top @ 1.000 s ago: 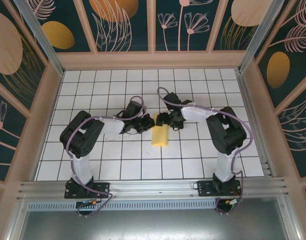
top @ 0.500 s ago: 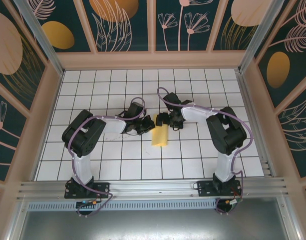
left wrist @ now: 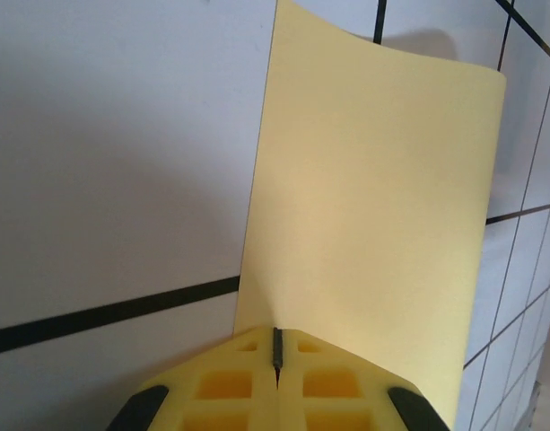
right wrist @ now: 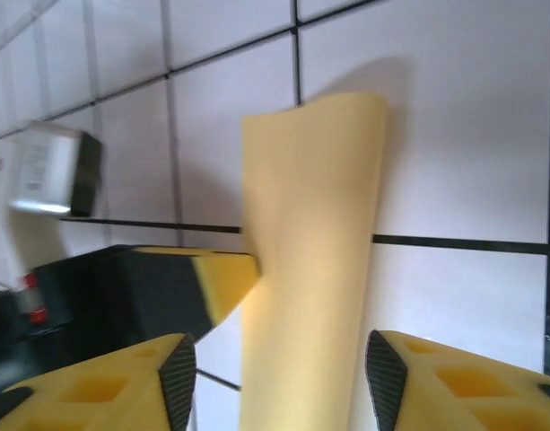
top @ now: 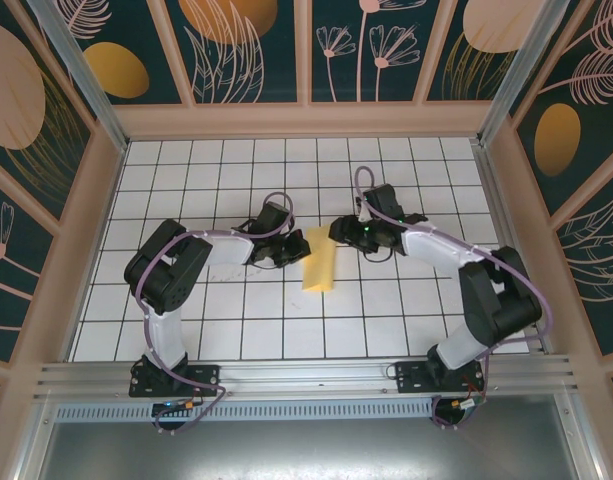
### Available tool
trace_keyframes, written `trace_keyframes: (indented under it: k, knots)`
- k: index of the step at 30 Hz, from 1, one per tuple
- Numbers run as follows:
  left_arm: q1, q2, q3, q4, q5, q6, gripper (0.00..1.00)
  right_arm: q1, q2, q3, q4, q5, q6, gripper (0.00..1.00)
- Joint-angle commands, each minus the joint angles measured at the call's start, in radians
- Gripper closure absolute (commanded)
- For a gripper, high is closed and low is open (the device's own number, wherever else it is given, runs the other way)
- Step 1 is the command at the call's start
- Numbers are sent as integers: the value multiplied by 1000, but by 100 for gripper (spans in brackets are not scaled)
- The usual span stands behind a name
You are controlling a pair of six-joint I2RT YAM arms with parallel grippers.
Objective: Fold a paper plane with a square sheet of paper (pick it up from the middle)
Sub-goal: Hold the square sheet of paper at the center of the table.
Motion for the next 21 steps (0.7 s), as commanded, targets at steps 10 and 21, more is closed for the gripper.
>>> trace_keyframes:
  k: [10,21]
  knots:
    - [-5,19,39,-56,-16,55,100,5,58,4,-24,34,46,39]
    - [-5,1,49,-31,13,59,100,54,232,70,-75,38,15,39]
